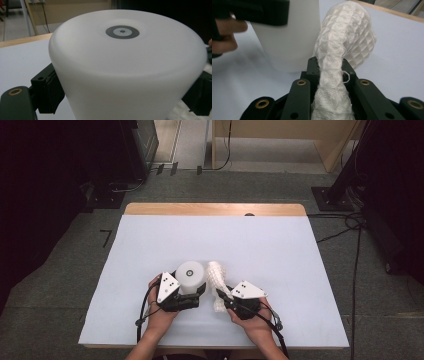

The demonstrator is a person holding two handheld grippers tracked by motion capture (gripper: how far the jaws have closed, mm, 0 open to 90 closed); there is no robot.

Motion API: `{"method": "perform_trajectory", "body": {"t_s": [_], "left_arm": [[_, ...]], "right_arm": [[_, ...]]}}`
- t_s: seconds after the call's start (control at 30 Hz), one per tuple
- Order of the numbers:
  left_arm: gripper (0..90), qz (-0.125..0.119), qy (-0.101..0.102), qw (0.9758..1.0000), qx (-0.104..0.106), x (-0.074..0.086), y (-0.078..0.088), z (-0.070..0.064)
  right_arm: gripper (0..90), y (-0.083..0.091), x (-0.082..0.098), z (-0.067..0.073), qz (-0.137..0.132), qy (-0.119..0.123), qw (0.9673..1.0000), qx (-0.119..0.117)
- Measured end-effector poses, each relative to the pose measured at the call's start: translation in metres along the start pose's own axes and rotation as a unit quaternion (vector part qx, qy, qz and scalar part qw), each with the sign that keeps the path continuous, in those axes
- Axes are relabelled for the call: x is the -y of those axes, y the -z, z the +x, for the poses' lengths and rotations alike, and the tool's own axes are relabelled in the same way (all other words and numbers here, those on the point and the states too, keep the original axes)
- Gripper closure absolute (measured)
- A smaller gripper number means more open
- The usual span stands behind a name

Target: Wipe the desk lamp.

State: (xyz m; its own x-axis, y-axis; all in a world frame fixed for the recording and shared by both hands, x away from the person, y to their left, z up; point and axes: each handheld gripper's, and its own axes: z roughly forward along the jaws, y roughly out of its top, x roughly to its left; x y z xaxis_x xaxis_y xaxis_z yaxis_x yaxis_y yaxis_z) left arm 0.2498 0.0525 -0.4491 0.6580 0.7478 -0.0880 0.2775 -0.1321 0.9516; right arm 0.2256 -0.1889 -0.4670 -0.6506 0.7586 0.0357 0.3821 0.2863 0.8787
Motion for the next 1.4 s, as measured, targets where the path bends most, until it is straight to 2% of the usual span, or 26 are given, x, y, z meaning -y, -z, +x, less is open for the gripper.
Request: {"method": "perform_trajectory", "body": {"t_s": [0.13,0.27,0.33,0.47,0.7,0.83,0.93,1.13,1.23,1.37,1.4], "left_arm": [[8.7,0.002,0.013,0.9996,0.024,-0.001,0.000,0.004],[8.7,0.020,-0.013,0.9994,0.026,0.003,-0.004,-0.002],[8.7,0.024,-0.020,0.9991,0.028,0.003,-0.006,-0.004],[8.7,0.034,-0.029,0.9982,0.039,0.006,-0.009,-0.008],[8.7,0.047,-0.037,0.9972,0.046,0.008,-0.013,-0.010],[8.7,0.042,-0.037,0.9975,0.042,0.006,-0.011,-0.008],[8.7,0.031,-0.030,0.9982,0.041,0.005,-0.008,-0.005],[8.7,0.022,-0.035,0.9986,0.035,0.003,-0.006,-0.004],[8.7,0.019,-0.034,0.9986,0.037,0.004,-0.007,-0.005],[8.7,0.024,-0.040,0.9983,0.036,0.008,-0.011,-0.007],[8.7,0.025,-0.041,0.9982,0.035,0.009,-0.011,-0.008]], "right_arm": [[75.2,-0.004,0.002,0.005,0.009,0.001,0.9999,-0.005],[75.2,-0.003,0.000,0.011,-0.002,0.011,0.9999,-0.009],[75.3,0.001,-0.003,0.011,-0.012,0.014,0.9998,-0.008],[75.3,0.009,-0.008,0.010,-0.036,0.032,0.9988,0.007],[75.3,0.020,-0.014,0.008,-0.066,0.044,0.9968,0.011],[75.3,0.016,-0.012,0.011,-0.051,0.054,0.9971,0.013],[75.3,0.008,-0.007,0.011,-0.029,0.051,0.9982,0.008],[75.2,-0.005,0.002,0.010,0.007,0.039,0.9992,0.001],[75.3,-0.003,0.000,0.009,0.004,0.034,0.9994,0.002],[75.3,0.005,-0.005,0.007,-0.019,0.024,0.9995,0.000],[75.3,0.007,-0.007,0.007,-0.030,0.028,0.9991,0.001]]}}
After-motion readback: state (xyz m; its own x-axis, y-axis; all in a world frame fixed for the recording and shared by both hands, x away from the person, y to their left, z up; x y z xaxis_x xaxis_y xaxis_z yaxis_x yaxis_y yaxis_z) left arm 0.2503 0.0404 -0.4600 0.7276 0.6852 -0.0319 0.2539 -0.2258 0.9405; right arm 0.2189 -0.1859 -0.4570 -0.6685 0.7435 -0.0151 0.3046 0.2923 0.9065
